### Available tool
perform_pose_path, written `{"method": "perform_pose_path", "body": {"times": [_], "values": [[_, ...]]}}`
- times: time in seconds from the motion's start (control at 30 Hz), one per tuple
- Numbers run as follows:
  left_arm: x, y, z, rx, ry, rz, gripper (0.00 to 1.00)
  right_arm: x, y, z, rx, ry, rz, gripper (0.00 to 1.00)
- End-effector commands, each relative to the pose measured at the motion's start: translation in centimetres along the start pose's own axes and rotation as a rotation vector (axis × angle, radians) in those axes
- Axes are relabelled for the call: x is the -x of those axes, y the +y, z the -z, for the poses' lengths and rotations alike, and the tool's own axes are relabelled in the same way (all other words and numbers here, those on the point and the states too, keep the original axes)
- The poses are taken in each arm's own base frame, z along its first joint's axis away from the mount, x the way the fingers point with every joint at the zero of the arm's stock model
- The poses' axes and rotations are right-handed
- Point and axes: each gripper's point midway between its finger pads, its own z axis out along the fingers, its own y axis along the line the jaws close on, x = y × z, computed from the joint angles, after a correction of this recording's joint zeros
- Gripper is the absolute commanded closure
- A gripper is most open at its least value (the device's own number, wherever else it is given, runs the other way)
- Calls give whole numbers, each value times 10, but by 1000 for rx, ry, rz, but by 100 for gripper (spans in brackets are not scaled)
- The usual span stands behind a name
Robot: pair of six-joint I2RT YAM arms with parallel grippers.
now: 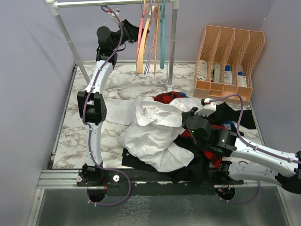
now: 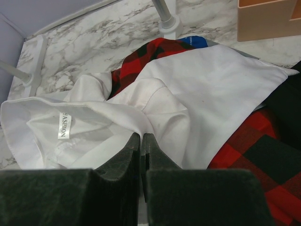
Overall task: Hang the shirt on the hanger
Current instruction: Pick up the hanger from the clothesline.
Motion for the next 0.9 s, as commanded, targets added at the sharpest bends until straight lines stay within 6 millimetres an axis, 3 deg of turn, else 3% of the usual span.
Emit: {"method": "perform_pose_path", "body": {"times": [0.0, 0.33, 0.77, 0.83, 0.87], "values": [[14, -16, -4, -8, -28, -62, 54, -1, -7, -1, -24, -12, -17, 99], [48, -17, 4, 186, -117, -178, 65, -7, -8, -2, -21, -3, -32, 99], [50, -20, 14, 255, -116, -198, 77, -10, -9, -1, -9, 2, -48, 99], [47, -20, 15, 253, -106, -192, 74, -9, -9, -1, -9, -1, -52, 99], [45, -20, 15, 248, -100, -186, 67, -10, -9, -1, -10, -1, -51, 99]]}}
